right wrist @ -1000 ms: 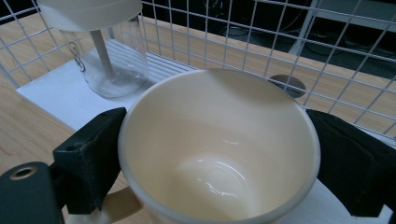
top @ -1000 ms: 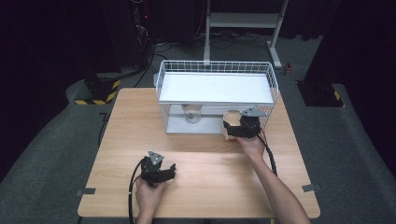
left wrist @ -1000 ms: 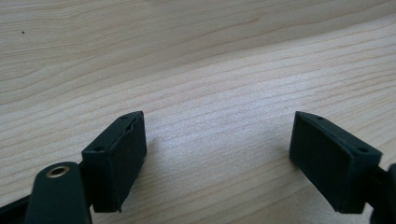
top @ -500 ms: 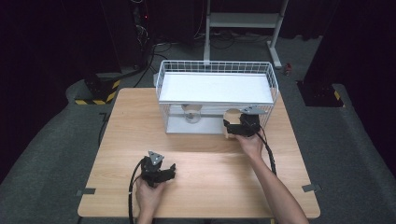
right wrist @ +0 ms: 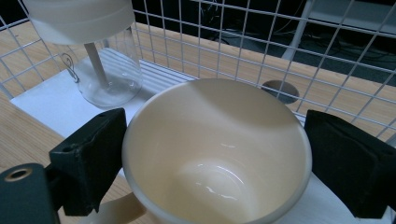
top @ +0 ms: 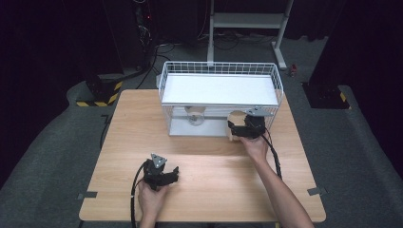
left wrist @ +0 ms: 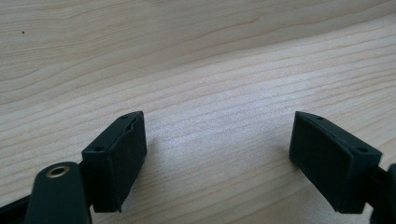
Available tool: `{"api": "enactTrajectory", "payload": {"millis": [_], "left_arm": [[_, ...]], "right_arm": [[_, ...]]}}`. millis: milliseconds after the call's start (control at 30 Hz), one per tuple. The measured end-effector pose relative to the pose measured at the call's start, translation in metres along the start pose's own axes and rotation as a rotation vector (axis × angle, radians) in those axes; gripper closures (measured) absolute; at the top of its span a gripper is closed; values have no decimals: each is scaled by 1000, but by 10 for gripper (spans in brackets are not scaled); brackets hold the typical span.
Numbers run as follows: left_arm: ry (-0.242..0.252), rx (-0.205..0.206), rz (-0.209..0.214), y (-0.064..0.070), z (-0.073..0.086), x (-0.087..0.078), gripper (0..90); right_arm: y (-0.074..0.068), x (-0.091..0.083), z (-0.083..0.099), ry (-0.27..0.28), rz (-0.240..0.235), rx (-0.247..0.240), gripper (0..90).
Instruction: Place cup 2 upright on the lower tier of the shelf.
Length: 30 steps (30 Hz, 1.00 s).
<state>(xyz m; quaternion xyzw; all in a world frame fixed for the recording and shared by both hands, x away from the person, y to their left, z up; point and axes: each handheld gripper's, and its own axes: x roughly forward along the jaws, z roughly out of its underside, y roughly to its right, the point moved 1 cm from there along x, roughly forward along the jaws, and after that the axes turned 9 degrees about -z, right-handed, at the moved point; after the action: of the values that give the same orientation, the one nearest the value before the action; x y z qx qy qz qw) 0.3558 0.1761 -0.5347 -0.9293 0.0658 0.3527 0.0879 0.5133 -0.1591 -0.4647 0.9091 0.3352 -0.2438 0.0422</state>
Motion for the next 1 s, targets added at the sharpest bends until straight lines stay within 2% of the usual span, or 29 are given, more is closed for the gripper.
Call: {"api": "enactTrajectory", "payload": {"millis": [100, 233, 667, 1000], "left_arm": [[0, 0, 0, 0, 0, 0, 193], [0, -5, 2, 0, 0, 0, 193], [-1, 1, 0, 0, 0, 0, 193], [-1, 0, 1, 0, 0, 0, 193]], "right_arm": [[-1, -2, -1, 3, 5, 0, 83], [-2, -8, -4, 20, -1, -26, 84], [2, -34, 4, 31, -4, -2, 92], [5, -53, 15, 19, -9, -4, 132]]}}
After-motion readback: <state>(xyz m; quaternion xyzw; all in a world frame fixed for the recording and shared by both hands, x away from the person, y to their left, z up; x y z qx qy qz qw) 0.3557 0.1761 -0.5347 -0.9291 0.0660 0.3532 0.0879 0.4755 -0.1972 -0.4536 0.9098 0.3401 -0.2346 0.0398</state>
